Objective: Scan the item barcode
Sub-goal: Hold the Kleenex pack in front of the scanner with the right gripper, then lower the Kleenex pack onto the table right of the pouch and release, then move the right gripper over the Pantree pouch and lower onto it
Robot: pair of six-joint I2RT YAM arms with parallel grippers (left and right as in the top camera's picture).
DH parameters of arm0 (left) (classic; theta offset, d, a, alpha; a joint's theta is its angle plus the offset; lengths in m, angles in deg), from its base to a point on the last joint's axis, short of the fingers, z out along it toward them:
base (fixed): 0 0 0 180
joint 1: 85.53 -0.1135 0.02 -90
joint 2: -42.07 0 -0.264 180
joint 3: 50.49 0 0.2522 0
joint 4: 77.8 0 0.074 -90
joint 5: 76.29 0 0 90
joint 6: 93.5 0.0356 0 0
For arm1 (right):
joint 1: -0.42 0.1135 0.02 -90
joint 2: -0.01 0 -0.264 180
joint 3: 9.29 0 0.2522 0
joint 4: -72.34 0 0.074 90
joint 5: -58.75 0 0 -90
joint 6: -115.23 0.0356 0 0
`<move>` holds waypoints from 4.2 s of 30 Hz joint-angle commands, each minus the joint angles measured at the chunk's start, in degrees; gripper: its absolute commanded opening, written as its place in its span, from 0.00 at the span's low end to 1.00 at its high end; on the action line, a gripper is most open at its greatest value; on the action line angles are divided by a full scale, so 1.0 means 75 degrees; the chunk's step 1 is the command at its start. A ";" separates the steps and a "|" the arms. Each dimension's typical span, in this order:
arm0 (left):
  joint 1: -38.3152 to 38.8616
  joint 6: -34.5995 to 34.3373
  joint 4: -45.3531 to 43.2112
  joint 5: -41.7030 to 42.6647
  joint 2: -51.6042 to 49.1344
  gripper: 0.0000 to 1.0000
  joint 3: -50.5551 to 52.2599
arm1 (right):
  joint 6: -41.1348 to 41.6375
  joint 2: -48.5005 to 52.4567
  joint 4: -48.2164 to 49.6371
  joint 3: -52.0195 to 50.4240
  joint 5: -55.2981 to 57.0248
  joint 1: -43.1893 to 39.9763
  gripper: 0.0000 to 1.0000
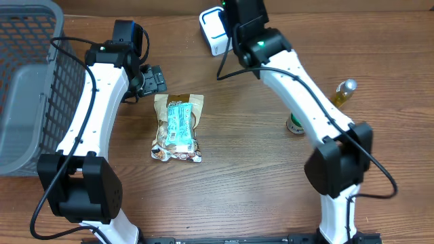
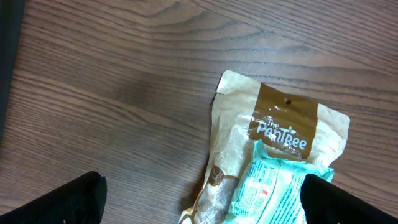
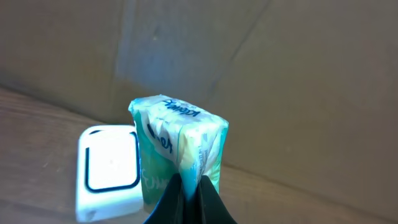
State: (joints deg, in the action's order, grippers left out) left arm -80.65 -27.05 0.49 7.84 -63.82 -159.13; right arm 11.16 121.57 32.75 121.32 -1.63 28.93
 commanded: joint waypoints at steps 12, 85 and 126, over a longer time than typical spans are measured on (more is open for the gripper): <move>0.0067 0.0114 -0.0012 -0.0067 0.0105 1.00 -0.0102 | -0.4258 0.1947 0.2087 0.0096 0.0326 -0.0052 0.04; 0.0067 0.0114 -0.0012 -0.0067 0.0105 1.00 -0.0102 | 0.3305 0.0152 -0.6732 -0.1612 -0.3902 -0.0749 0.04; 0.0067 0.0114 -0.0012 -0.0067 0.0102 1.00 -0.0102 | 0.3879 0.0023 -0.5292 -0.1087 -0.8647 -0.0020 1.00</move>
State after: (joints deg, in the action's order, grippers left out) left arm -80.65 -27.05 0.49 7.84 -63.82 -159.13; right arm 40.58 122.45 -8.10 112.17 -63.40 26.81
